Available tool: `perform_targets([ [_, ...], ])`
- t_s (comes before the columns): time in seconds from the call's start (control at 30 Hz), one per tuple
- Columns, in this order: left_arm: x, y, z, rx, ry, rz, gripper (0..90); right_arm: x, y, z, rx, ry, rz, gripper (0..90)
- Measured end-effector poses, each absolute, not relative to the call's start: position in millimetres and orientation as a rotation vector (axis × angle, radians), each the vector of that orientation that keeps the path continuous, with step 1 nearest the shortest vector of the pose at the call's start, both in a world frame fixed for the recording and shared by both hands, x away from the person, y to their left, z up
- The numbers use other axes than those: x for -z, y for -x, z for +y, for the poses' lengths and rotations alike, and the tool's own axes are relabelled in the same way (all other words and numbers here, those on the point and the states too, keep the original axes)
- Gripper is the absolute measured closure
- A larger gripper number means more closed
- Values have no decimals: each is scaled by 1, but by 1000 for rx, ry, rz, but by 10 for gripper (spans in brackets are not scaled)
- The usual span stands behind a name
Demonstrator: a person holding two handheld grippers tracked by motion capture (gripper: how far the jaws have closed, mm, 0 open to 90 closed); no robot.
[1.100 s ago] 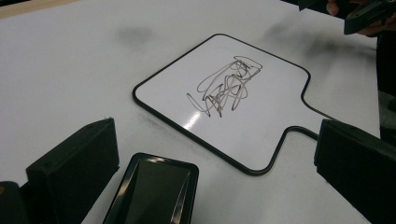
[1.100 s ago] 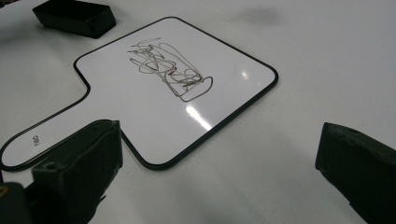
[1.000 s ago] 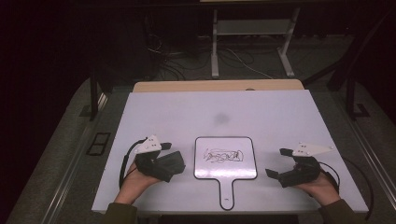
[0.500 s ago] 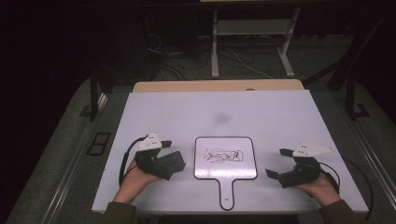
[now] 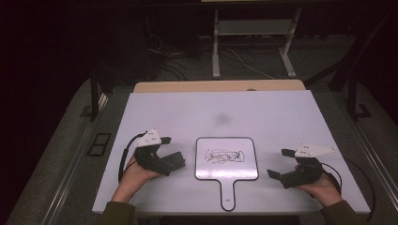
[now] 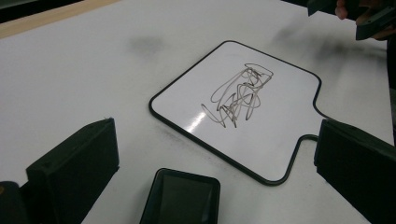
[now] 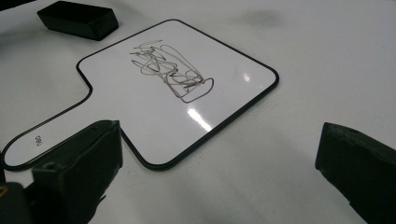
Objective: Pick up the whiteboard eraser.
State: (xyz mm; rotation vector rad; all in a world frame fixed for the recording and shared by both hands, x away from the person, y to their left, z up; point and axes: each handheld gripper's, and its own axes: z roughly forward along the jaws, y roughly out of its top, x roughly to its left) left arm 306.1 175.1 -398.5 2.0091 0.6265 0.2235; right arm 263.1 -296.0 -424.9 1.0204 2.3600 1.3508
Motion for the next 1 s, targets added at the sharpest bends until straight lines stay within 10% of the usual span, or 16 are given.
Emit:
perform_targets([
  [1.0,405,-316,208,-258,-2087,683,24,426,-262,-293,-1346,-994,2373,0],
])
